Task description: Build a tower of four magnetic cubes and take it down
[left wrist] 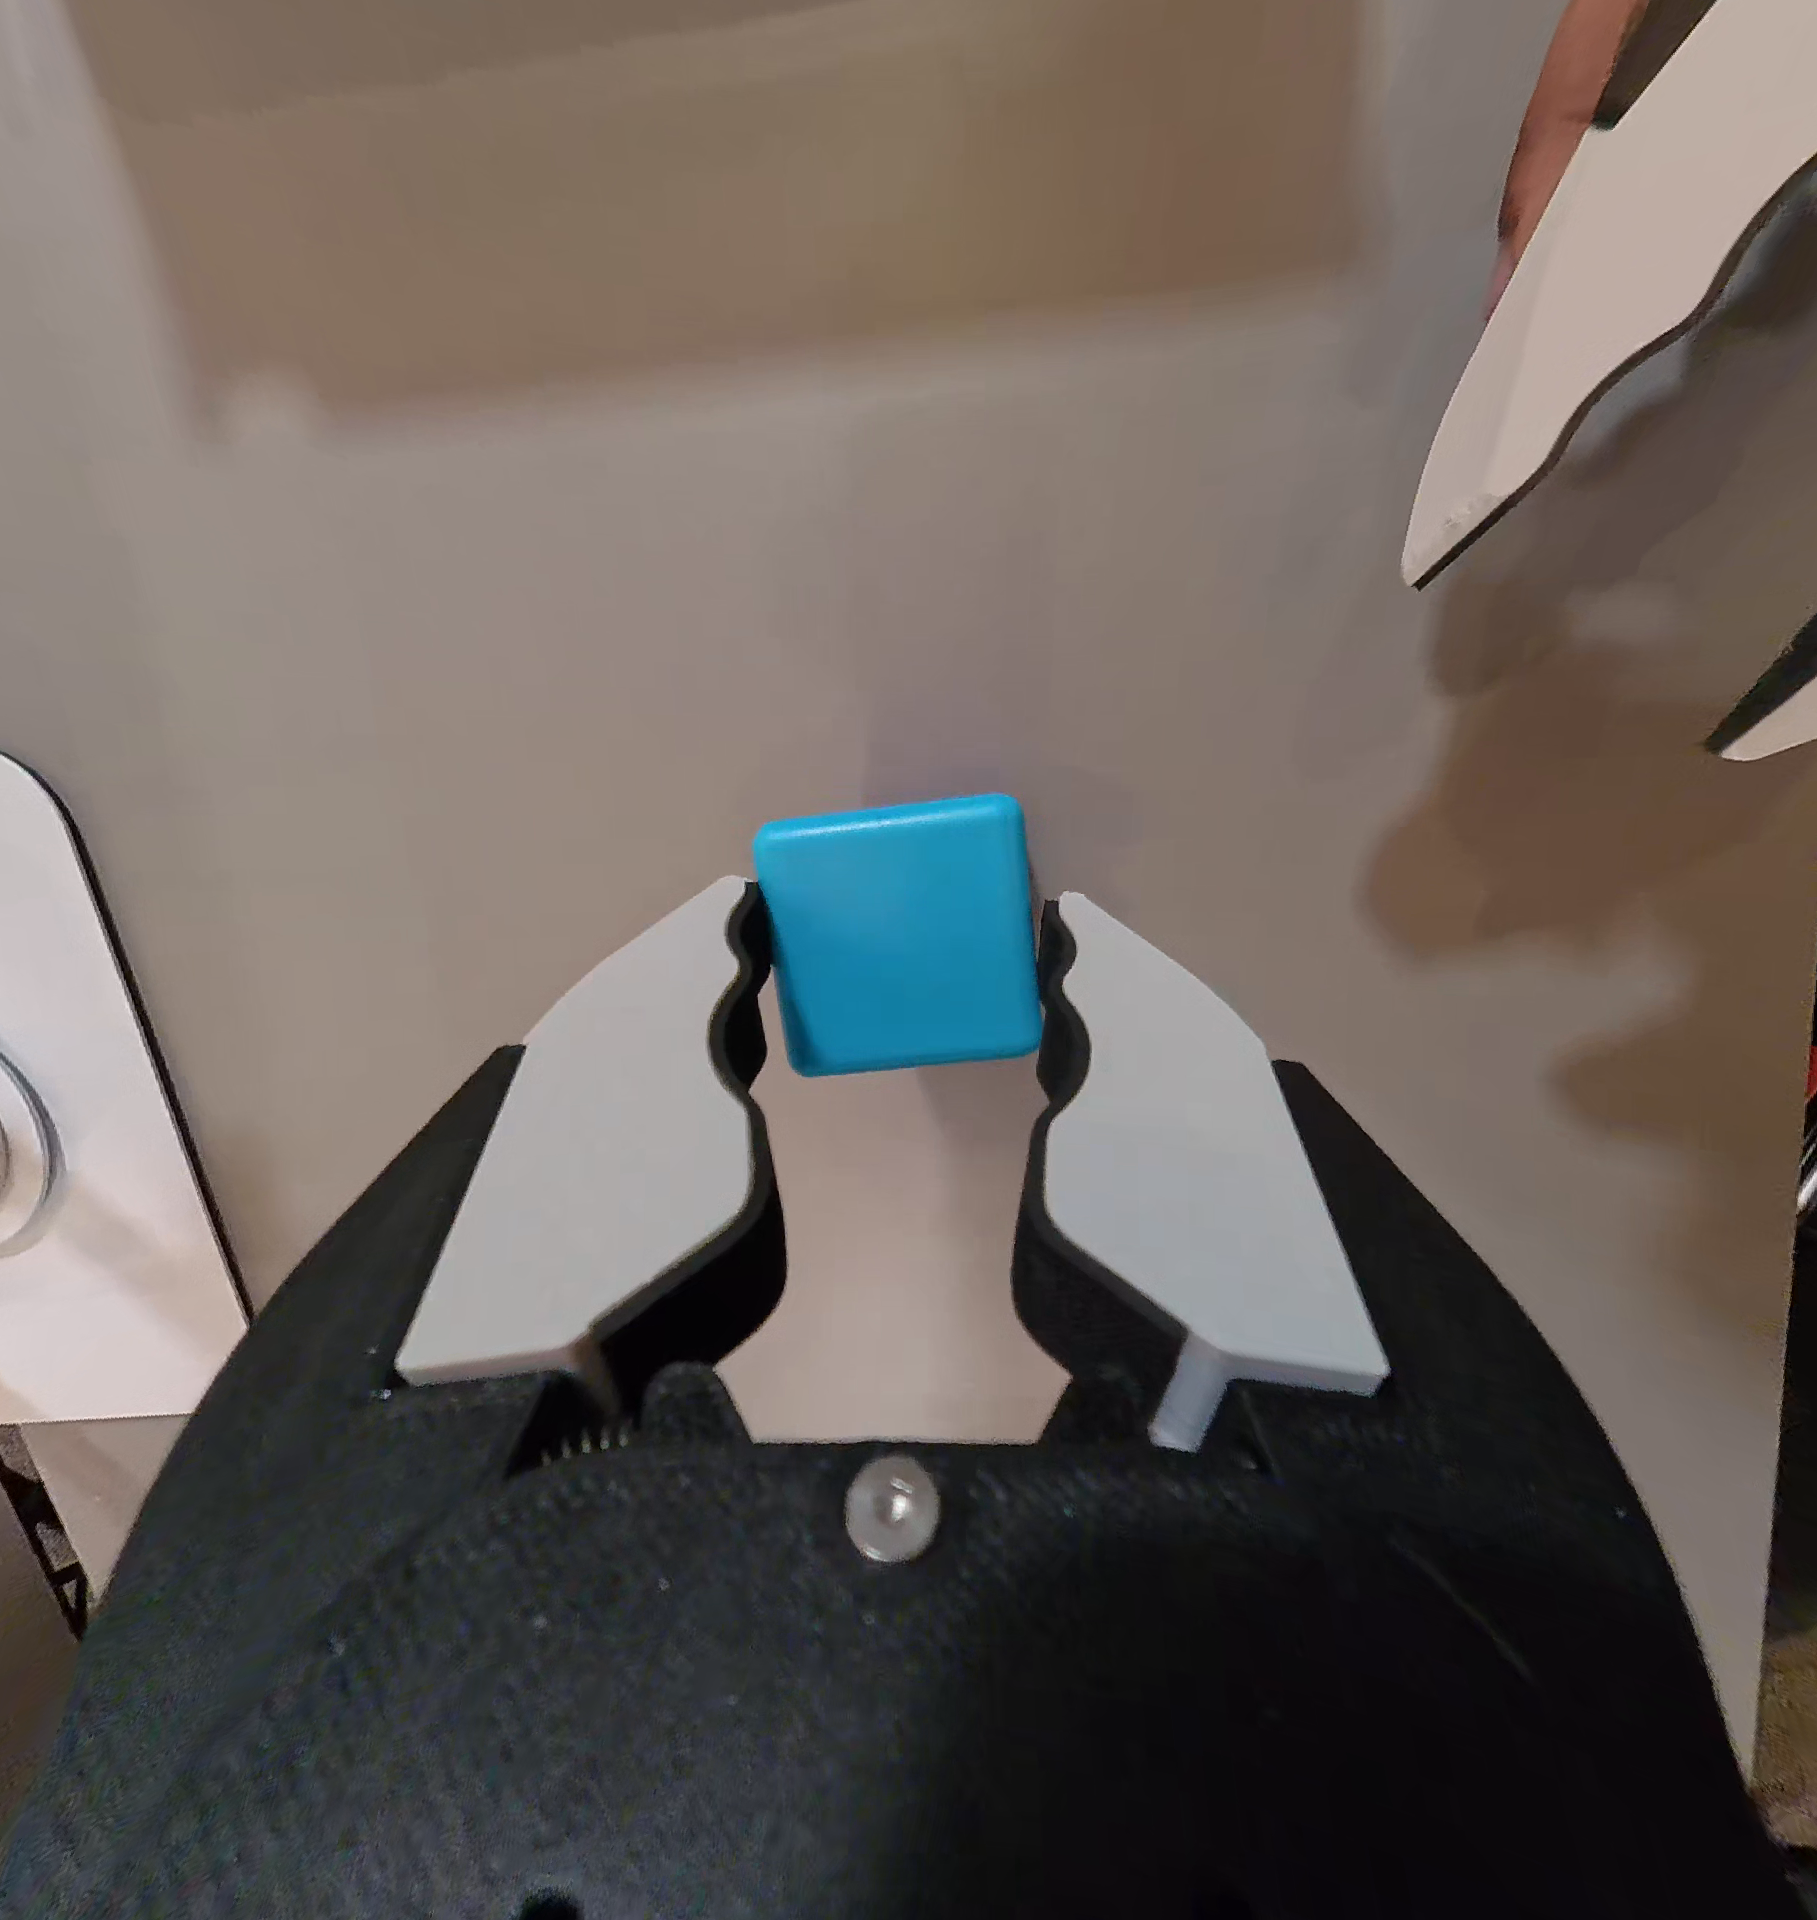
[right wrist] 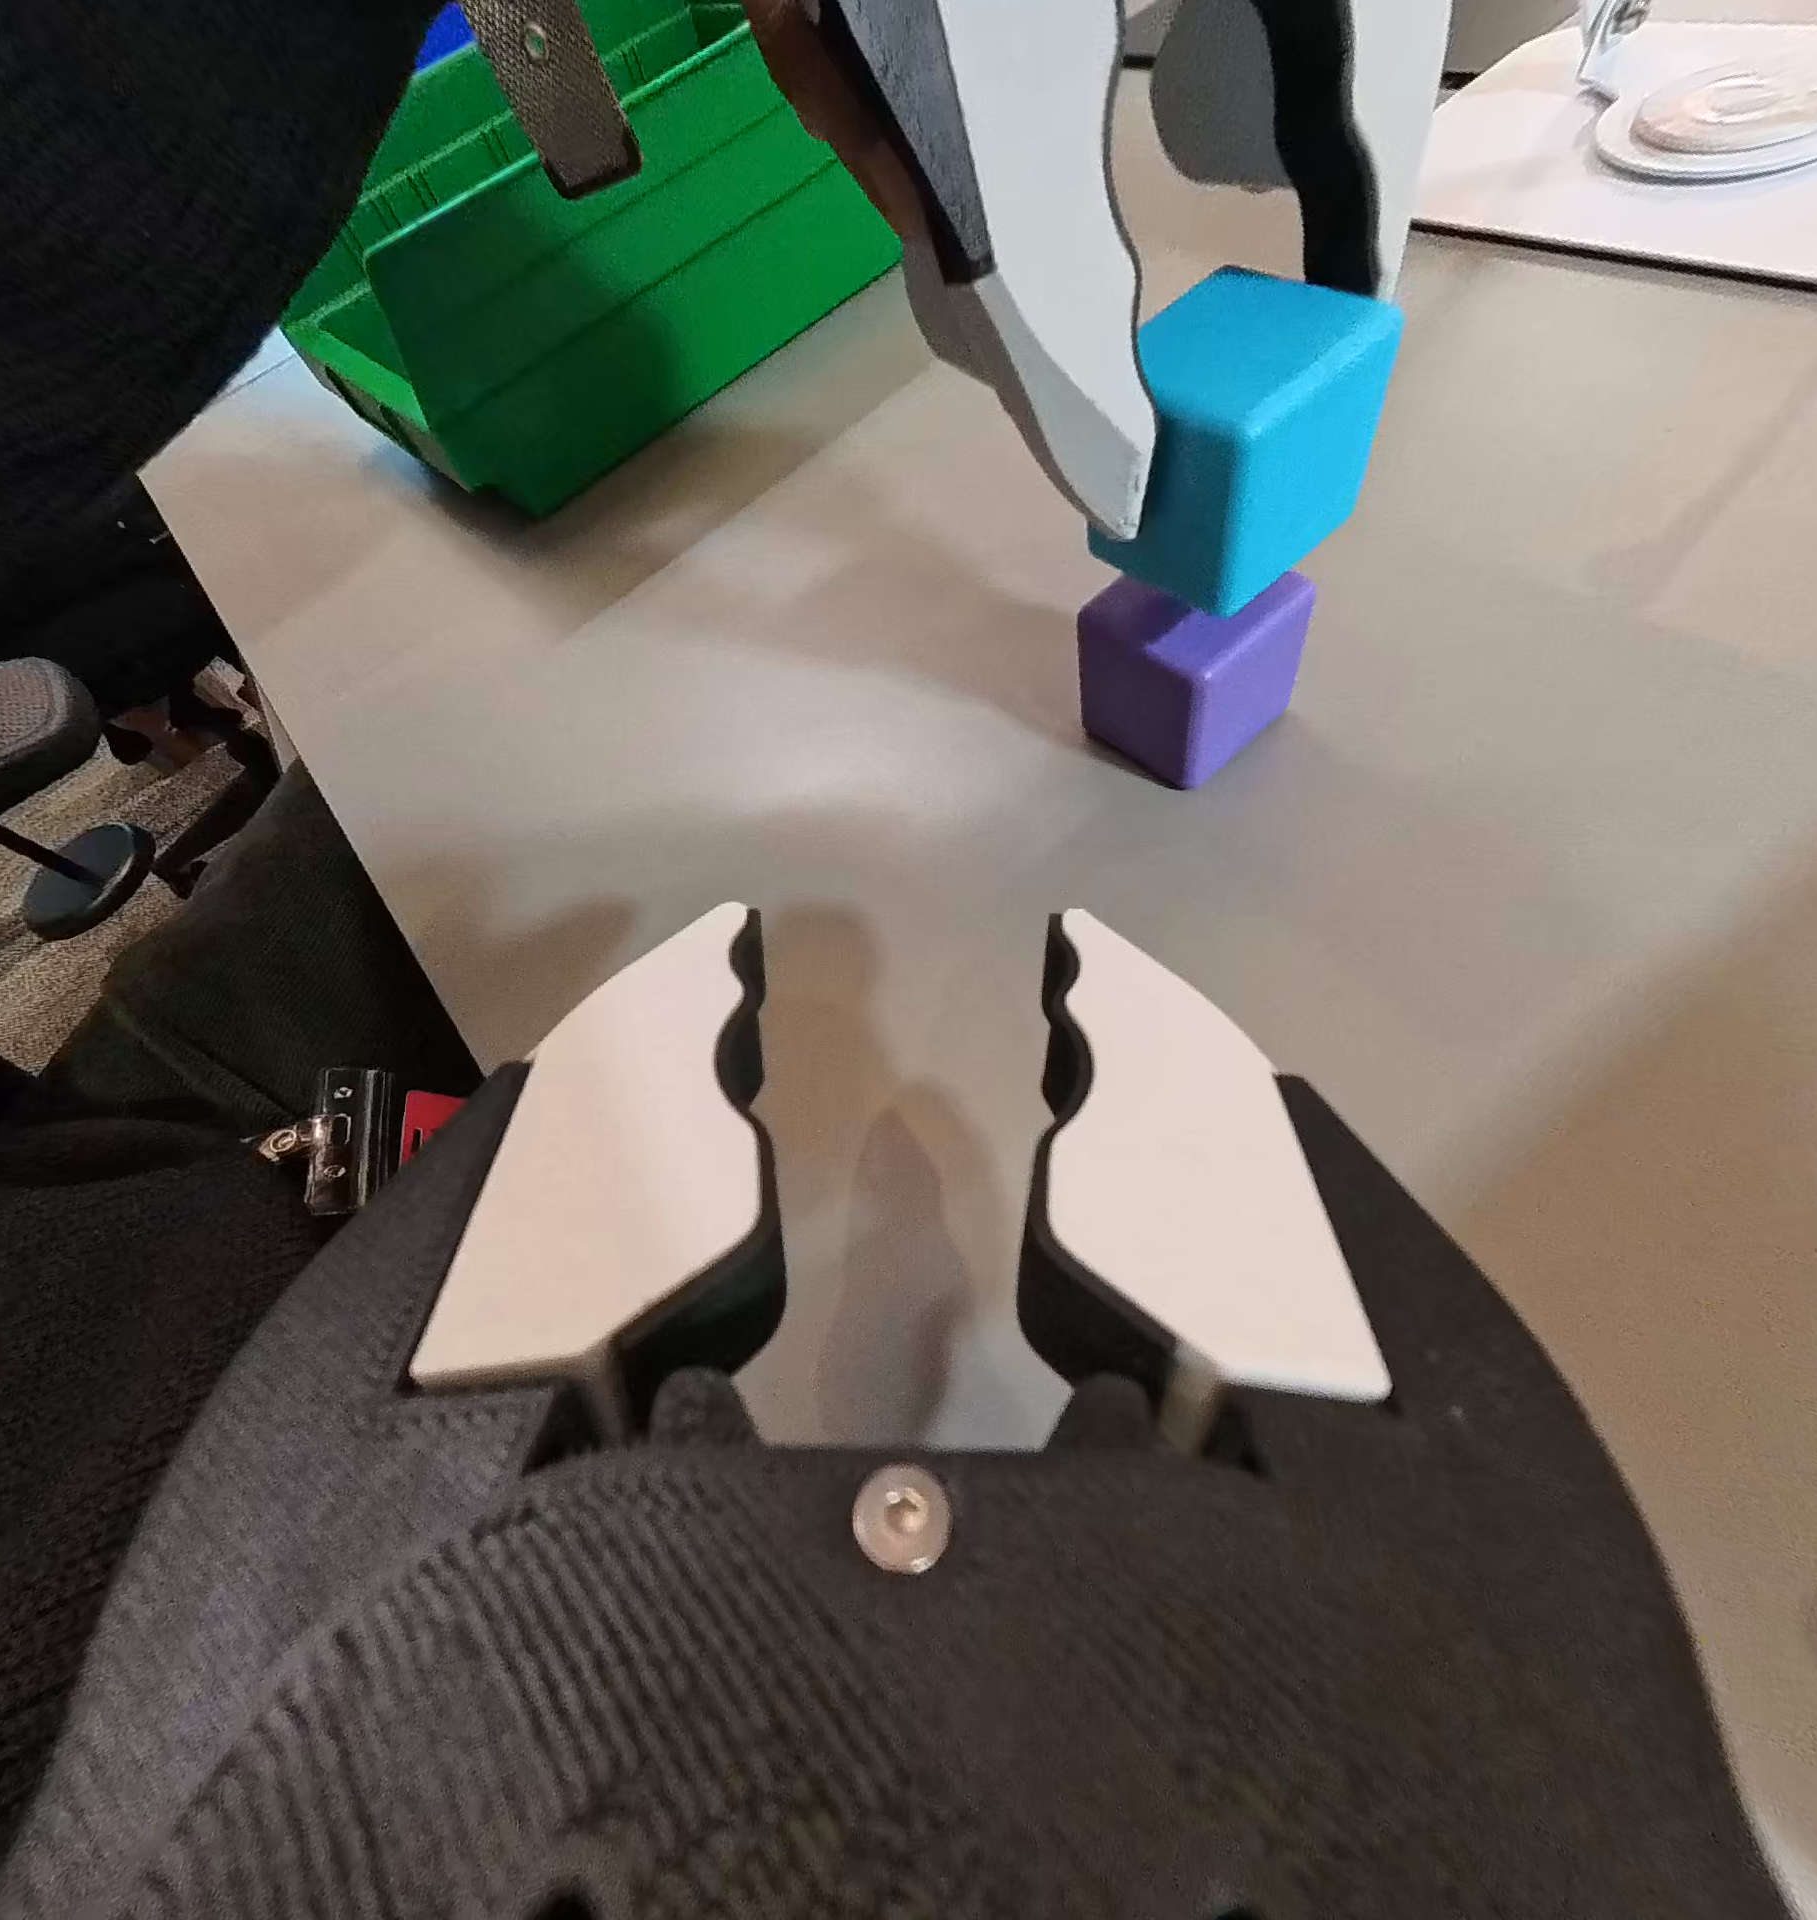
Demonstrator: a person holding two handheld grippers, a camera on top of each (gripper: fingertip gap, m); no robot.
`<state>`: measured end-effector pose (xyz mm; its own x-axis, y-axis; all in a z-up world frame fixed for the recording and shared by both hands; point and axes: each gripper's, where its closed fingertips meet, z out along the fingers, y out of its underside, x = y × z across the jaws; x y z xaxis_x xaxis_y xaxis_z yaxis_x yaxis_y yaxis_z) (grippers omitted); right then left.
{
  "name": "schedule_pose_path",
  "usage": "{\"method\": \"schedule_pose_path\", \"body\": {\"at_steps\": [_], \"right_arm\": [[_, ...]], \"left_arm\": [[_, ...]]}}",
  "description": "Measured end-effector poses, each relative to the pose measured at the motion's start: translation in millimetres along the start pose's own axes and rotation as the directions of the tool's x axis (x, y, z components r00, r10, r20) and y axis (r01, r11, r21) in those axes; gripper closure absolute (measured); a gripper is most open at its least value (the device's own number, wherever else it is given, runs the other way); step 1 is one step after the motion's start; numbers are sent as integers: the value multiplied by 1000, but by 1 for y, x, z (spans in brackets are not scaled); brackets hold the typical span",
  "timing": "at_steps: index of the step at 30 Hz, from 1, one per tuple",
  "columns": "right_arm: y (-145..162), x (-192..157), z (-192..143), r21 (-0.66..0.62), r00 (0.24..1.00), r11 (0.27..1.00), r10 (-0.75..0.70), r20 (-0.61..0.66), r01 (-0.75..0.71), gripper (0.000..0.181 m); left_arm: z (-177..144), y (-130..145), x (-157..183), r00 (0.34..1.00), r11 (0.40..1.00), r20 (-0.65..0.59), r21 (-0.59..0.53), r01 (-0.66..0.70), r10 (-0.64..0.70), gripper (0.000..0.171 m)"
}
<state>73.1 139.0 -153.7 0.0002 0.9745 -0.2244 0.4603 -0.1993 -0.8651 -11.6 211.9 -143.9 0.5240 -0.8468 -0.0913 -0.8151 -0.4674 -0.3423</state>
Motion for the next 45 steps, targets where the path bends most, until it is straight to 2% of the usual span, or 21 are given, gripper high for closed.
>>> {"method": "schedule_pose_path", "body": {"at_steps": [8, 19, 23, 26, 29, 32, 36, 38, 40, 42, 45], "right_arm": [[0, 0, 0, 0, 1000, 1000, -4, -3, 4, 129], [0, -1, 0, 0, 1000, 1000, -4, -2, 4, 129], [0, -1, 0, 0, 1000, 1000, -5, -2, 5, 129], [1, -1, 0, -1, 1000, 1000, -5, -1, 5, 129], [1, -1, 0, -1, 1000, 1000, -5, -1, 5, 129], [1, -1, 0, -2, 1000, 1000, -5, -1, 5, 129], [1, 0, -2, 3, 1000, 1000, -2, -4, 2, 129], [1, 1, -3, 4, 1000, 1000, 4, -6, -4, 129], [2, 2, -4, 4, 1000, 1000, 11, -10, -11, 129], [2, 3, -5, 5, 1000, 1000, 18, -14, -18, 129], [3, 2, -6, 4, 999, 1000, 30, -16, -30, 128]], "left_arm": [[11, 8, 4, 1000, 998, -4, -55, -30, 30, 120], [11, 9, 6, 999, 998, 1, -53, -33, 33, 119], [12, 11, 5, 1000, 998, 17, -63, -22, 23, 113], [11, 11, 5, 1000, 999, 21, -50, -7, 8, 99], [6, 11, 4, 999, 1000, 34, -25, 10, -9, 90], [-4, 11, 3, 997, 999, 59, 26, 41, -42, 87], [-46, 13, -6, 977, 965, 127, 224, 137, -169, 82], [-80, 30, -20, 935, 917, 194, 330, 223, -298, 80], [-120, 62, -37, 846, 848, 270, 414, 329, -460, 81], [-161, 108, -48, 719, 760, 319, 476, 442, -618, 81], [-222, 188, -54, 456, 644, 456, 563, 517, -765, 83]]}}
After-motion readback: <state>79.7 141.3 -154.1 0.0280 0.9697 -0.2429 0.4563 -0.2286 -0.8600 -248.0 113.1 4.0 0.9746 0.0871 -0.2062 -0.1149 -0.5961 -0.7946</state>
